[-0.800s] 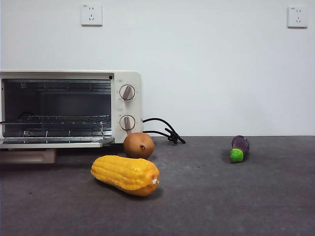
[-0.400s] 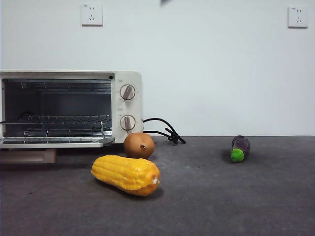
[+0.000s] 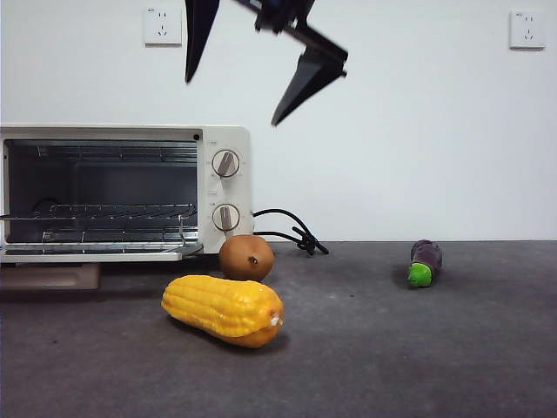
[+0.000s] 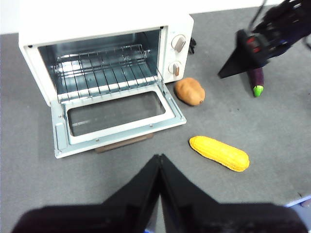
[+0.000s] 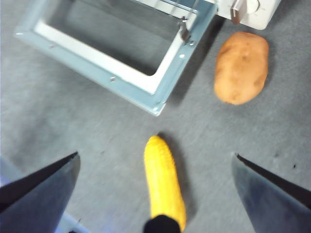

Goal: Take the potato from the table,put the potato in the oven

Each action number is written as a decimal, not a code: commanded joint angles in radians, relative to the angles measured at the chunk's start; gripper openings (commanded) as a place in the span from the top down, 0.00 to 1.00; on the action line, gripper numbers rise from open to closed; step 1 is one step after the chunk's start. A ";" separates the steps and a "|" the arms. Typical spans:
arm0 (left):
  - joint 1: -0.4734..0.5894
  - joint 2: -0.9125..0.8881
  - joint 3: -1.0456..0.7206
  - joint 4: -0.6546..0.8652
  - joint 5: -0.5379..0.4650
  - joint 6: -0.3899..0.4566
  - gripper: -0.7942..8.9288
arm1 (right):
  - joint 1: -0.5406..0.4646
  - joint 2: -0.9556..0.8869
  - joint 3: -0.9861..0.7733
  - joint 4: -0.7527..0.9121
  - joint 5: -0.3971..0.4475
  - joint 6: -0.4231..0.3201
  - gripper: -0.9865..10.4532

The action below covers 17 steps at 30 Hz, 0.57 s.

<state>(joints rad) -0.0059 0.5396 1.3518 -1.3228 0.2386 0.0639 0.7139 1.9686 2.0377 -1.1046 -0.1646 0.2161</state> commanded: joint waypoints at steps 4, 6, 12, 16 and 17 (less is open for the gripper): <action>-0.002 -0.022 -0.002 0.006 0.002 -0.013 0.92 | 0.000 0.083 0.046 0.005 0.115 -0.028 0.35; -0.002 -0.022 -0.002 0.006 0.004 -0.017 0.92 | 0.000 0.107 0.053 0.023 0.140 -0.047 0.35; -0.005 -0.016 -0.002 0.006 0.004 -0.024 0.92 | 0.000 0.174 0.053 0.129 0.180 -0.083 0.35; -0.019 -0.016 -0.002 0.006 0.004 -0.032 0.92 | -0.002 0.214 0.053 0.191 0.211 -0.089 0.35; -0.024 -0.016 -0.002 0.006 0.004 -0.032 0.92 | -0.002 0.224 0.053 0.207 0.211 -0.089 0.35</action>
<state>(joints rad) -0.0265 0.5240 1.3521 -1.3224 0.2394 0.0406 0.7113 2.1742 2.0872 -0.9100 0.0433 0.1379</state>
